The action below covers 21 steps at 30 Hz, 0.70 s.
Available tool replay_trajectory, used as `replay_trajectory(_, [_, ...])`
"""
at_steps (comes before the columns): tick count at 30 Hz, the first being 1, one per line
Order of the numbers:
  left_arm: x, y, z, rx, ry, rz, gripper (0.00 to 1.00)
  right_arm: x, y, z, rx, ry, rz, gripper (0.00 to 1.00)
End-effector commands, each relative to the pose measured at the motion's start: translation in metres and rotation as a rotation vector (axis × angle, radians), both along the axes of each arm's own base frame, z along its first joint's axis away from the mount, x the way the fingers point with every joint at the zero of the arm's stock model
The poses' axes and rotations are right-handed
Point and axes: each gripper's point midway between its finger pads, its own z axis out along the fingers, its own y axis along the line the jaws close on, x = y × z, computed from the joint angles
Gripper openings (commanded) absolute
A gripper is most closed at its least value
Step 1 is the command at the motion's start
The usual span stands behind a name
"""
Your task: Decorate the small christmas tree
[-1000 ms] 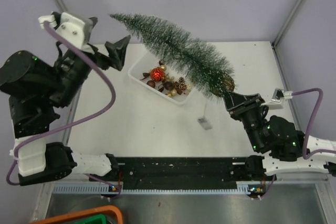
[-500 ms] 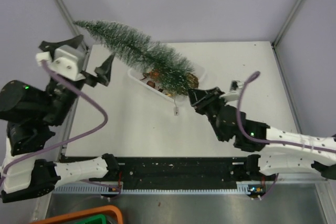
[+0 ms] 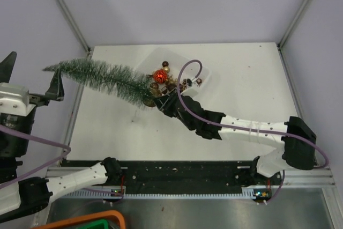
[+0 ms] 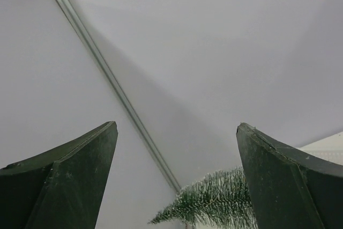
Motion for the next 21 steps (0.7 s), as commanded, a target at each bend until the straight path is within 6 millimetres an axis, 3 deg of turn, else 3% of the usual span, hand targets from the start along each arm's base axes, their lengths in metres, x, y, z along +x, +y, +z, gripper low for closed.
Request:
replay_trajectory(1, [0.006,0.002,-0.015,0.046,0.027,0.058,0.98,0.005,0.026,0.055,0.229,-0.030,0.056,0.00])
replay_trajectory(3, [0.008,0.004,-0.024,0.053,0.033,0.083,0.97,0.006,0.024,0.035,0.213,-0.004,0.044,0.00])
replay_trajectory(9, [0.014,-0.001,-0.063,0.081,0.143,0.074,0.98,0.005,0.006,-0.055,0.198,0.141,0.002,0.00])
replay_trajectory(13, [0.015,-0.002,-0.069,0.073,0.168,0.072,0.98,0.000,0.000,-0.108,0.189,0.219,-0.005,0.00])
replay_trajectory(18, [0.014,-0.004,-0.071,0.078,0.175,0.056,0.96,-0.010,-0.009,-0.157,0.209,0.296,0.007,0.00])
replay_trajectory(21, [0.015,-0.006,-0.070,0.079,0.178,0.053,0.95,-0.013,-0.016,-0.172,0.185,0.315,-0.004,0.00])
